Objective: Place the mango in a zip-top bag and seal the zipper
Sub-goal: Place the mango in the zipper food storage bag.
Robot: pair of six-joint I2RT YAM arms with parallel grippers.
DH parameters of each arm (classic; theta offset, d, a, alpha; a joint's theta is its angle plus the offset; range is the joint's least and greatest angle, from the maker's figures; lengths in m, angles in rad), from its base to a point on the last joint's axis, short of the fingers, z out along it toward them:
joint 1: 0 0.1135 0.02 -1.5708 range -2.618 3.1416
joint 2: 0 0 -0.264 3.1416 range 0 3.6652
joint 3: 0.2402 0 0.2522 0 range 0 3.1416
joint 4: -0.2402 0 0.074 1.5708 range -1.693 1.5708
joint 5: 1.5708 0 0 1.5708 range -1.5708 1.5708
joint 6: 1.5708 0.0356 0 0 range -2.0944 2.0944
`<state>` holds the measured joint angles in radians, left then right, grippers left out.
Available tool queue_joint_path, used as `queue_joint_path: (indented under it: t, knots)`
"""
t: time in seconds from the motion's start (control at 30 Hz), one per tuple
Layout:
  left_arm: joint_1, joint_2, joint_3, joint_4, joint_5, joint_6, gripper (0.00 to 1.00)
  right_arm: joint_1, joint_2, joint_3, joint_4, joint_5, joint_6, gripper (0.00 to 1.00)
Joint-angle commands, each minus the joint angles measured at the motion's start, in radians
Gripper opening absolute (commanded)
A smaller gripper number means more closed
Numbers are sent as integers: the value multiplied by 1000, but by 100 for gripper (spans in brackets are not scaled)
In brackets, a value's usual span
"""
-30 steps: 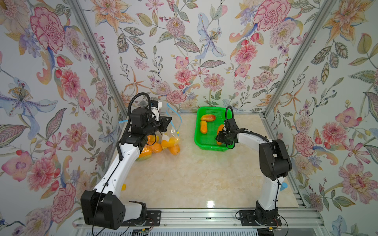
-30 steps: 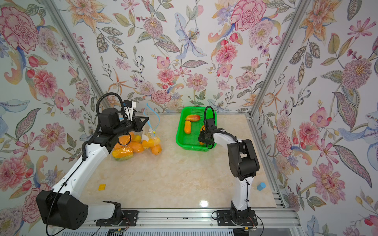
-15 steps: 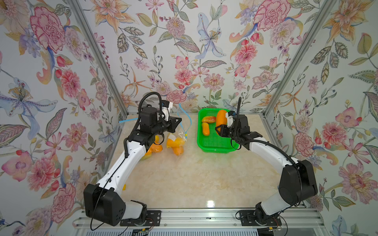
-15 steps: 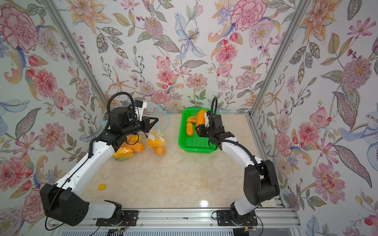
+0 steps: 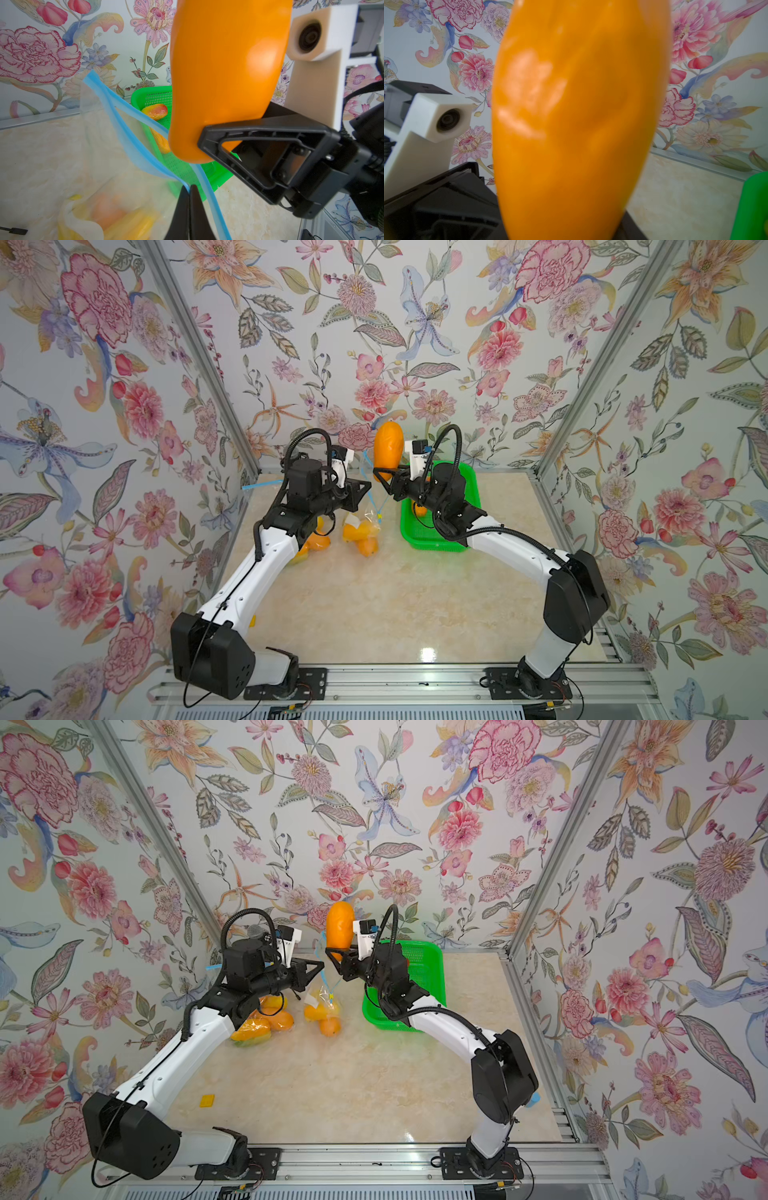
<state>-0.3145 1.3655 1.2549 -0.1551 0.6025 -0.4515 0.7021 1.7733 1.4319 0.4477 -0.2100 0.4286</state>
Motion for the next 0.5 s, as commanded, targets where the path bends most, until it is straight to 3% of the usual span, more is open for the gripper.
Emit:
queue_joint_path:
  t: [0.0, 0.27, 0.47]
  knots:
    - [7, -43, -37, 8, -25, 23, 0, 34, 60, 73, 78, 9, 26, 16]
    - [49, -110, -111, 30, -27, -2, 0, 64, 116, 27, 120, 9, 67, 19]
    - [75, -136, -128, 25, -27, -5, 0, 68, 119, 16, 56, -16, 20, 24]
